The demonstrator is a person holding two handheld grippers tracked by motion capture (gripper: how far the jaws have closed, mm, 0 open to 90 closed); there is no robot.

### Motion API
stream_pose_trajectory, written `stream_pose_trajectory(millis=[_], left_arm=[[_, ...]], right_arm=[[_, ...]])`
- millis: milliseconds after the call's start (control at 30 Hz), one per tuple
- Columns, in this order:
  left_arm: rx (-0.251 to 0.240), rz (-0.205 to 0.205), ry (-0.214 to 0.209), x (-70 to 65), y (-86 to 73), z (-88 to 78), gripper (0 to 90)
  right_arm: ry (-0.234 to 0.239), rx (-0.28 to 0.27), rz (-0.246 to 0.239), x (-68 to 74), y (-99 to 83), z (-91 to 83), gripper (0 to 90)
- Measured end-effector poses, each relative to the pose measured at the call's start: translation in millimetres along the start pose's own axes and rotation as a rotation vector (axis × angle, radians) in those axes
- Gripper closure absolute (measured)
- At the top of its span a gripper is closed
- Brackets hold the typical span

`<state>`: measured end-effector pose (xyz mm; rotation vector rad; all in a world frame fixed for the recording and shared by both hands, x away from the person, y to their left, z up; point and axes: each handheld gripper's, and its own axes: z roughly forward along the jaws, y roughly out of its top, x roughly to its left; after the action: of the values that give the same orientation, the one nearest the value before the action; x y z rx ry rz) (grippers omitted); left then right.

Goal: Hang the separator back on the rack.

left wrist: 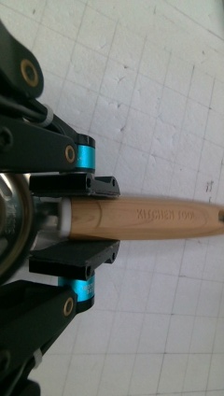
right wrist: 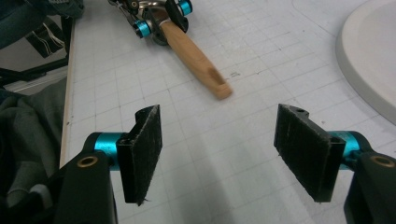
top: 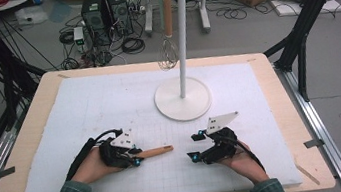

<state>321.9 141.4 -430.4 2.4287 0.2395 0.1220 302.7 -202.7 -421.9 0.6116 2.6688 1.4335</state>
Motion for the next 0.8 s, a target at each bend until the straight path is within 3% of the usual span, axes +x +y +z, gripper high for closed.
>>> stream_pose_trajectory(millis=[267,500,800], left_arm=[[-0.008,-0.03,-0.026,3.9,-1.5,0.8,67.5],[0.006,0.01,-0.001,0.2,1.2,-0.1,69.1],[-0.005,0.016,0.0,-0.1,1.4,-3.3,70.0]], right_arm=[[0.012,0.009,0.002,-0.6,3.0,9.4,32.0],[0.03,0.017,-0.003,-0.9,10.9,19.7,32.1],[0.042,0.053,-0.003,-2.5,14.8,36.8,33.3]])
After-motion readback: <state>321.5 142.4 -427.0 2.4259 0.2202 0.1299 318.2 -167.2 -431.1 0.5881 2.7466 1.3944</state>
